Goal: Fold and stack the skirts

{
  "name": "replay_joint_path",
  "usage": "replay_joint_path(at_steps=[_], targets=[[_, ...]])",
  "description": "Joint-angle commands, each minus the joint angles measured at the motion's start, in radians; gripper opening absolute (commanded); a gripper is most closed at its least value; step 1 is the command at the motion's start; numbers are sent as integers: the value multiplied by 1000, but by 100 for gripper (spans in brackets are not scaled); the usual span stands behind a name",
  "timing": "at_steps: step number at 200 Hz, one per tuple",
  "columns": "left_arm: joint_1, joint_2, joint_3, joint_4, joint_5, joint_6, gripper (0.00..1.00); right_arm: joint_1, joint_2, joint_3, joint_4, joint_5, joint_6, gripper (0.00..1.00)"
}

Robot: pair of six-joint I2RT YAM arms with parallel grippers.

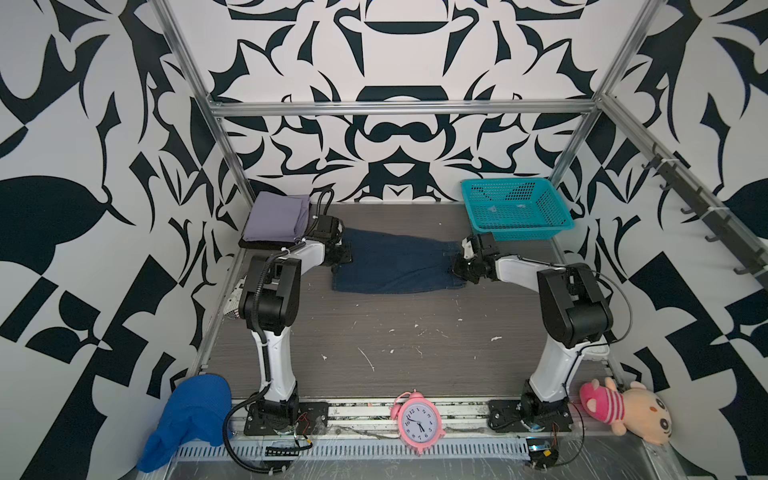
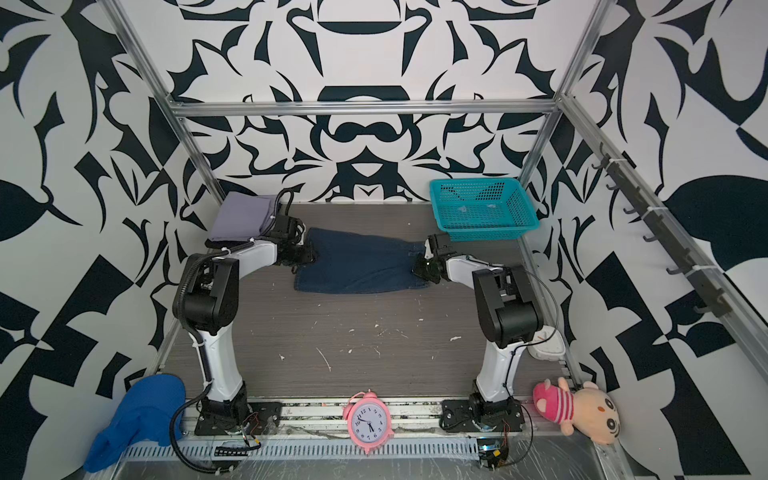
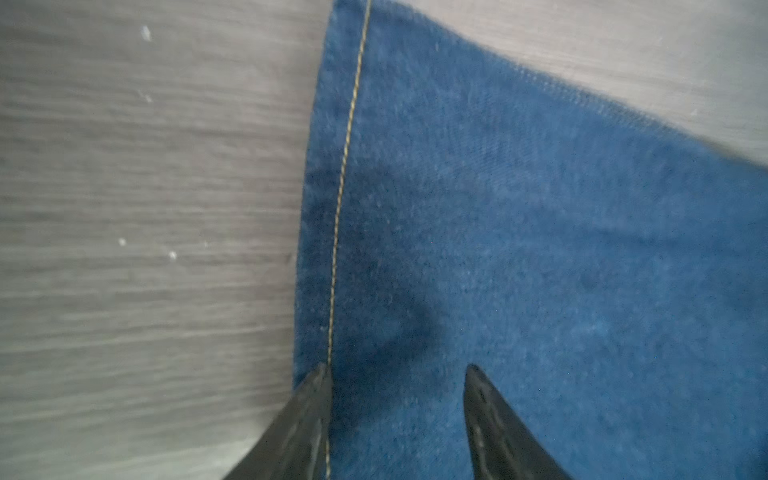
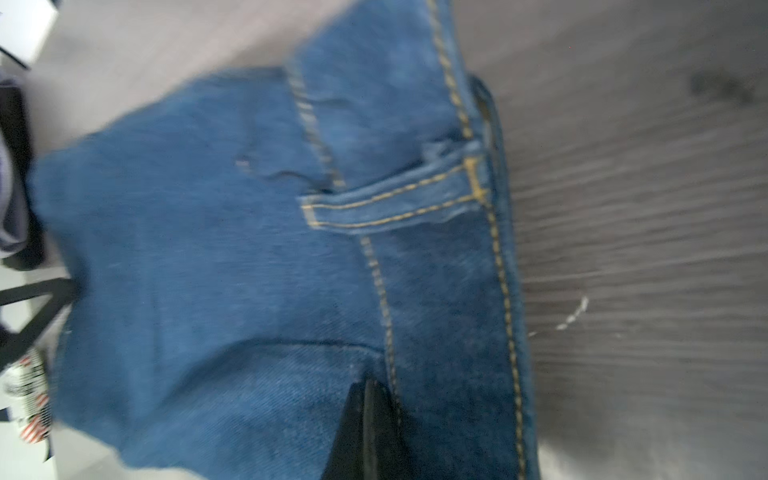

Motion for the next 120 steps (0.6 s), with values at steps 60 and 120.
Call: replay_joint_path(at_steps=[60, 120], targets=[[-14, -165, -29, 93, -63, -66, 53, -9, -112, 15, -2, -56, 17, 0], [-77, -262, -233, 297, 94, -219, 48, 77, -116, 82, -34, -148, -57, 0]])
